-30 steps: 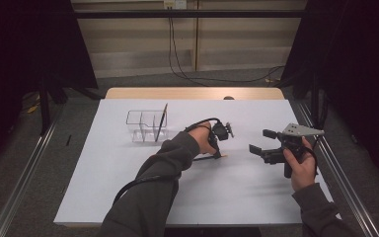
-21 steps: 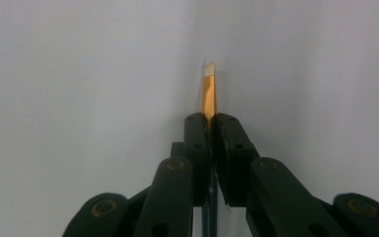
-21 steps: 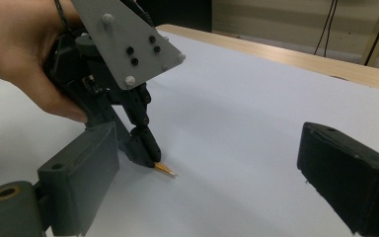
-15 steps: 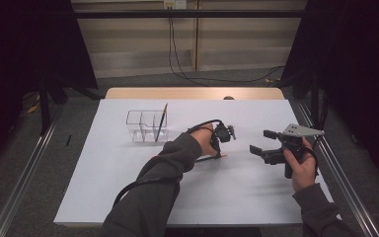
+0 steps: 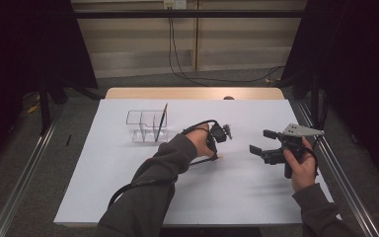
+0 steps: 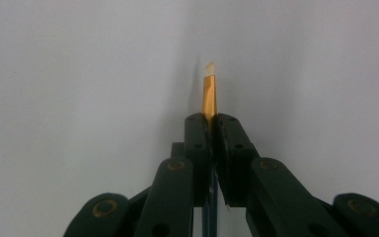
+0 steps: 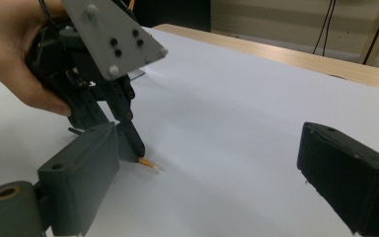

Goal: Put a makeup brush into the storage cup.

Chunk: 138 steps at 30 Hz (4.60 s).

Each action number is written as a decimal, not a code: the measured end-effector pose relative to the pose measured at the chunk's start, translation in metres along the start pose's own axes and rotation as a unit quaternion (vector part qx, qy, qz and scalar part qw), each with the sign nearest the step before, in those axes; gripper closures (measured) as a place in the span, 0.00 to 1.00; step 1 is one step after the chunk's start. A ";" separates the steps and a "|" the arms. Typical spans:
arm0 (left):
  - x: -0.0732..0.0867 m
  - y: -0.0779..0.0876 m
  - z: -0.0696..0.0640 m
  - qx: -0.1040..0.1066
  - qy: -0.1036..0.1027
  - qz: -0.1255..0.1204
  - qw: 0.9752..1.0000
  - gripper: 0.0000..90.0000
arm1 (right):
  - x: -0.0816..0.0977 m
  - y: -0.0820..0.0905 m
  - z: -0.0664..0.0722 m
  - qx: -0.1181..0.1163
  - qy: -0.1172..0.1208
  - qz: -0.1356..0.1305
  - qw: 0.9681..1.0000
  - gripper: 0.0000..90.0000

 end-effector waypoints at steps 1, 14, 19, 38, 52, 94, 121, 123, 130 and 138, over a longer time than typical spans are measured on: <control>0.001 0.003 0.002 -0.002 0.001 -0.005 1.000 0.94 | 0.000 0.000 0.000 -0.003 0.002 0.001 1.000 0.09; -0.001 0.042 0.022 -0.014 0.069 -0.126 0.989 0.94 | 0.000 -0.005 0.002 -0.007 0.003 0.006 1.000 0.09; 0.000 0.056 0.029 -0.025 0.085 -0.174 0.981 0.94 | 0.000 -0.006 0.002 -0.007 0.002 0.007 1.000 0.09; 0.009 0.086 0.039 -0.039 0.152 -0.298 0.942 0.94 | 0.001 -0.006 0.002 -0.007 0.003 0.006 1.000 0.09; 0.020 0.103 0.049 -0.050 0.184 -0.359 0.914 0.94 | 0.001 -0.007 0.001 -0.009 0.001 0.006 1.000 0.09; 0.046 0.154 0.075 -0.119 0.239 -0.493 0.828 0.94 | 0.002 -0.009 0.003 -0.010 0.002 0.010 1.000 0.09; 0.069 0.182 0.092 -0.153 0.262 -0.521 0.798 0.94 | -0.002 -0.007 0.006 -0.016 0.013 -0.001 1.000 0.09; 0.071 0.183 0.094 -0.156 0.264 -0.522 0.796 0.94 | -0.002 -0.008 0.006 -0.015 0.015 -0.001 1.000 0.09; 0.079 0.186 0.100 -0.162 0.280 -0.529 0.784 0.94 | -0.002 -0.009 0.007 -0.015 0.016 -0.002 1.000 0.09; 0.085 0.189 0.105 -0.167 0.285 -0.531 0.780 0.93 | -0.001 -0.010 0.007 -0.017 0.016 0.001 1.000 0.09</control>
Point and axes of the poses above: each handheld gripper's, and its own axes: y roughly backward along the jaws, x roughly out of its underside, z roughly to its left, the point moved 7 cm from there along -y, roughly forward along the jaws, and after that the axes turned 10 degrees about -x, right-handed, at the moved point
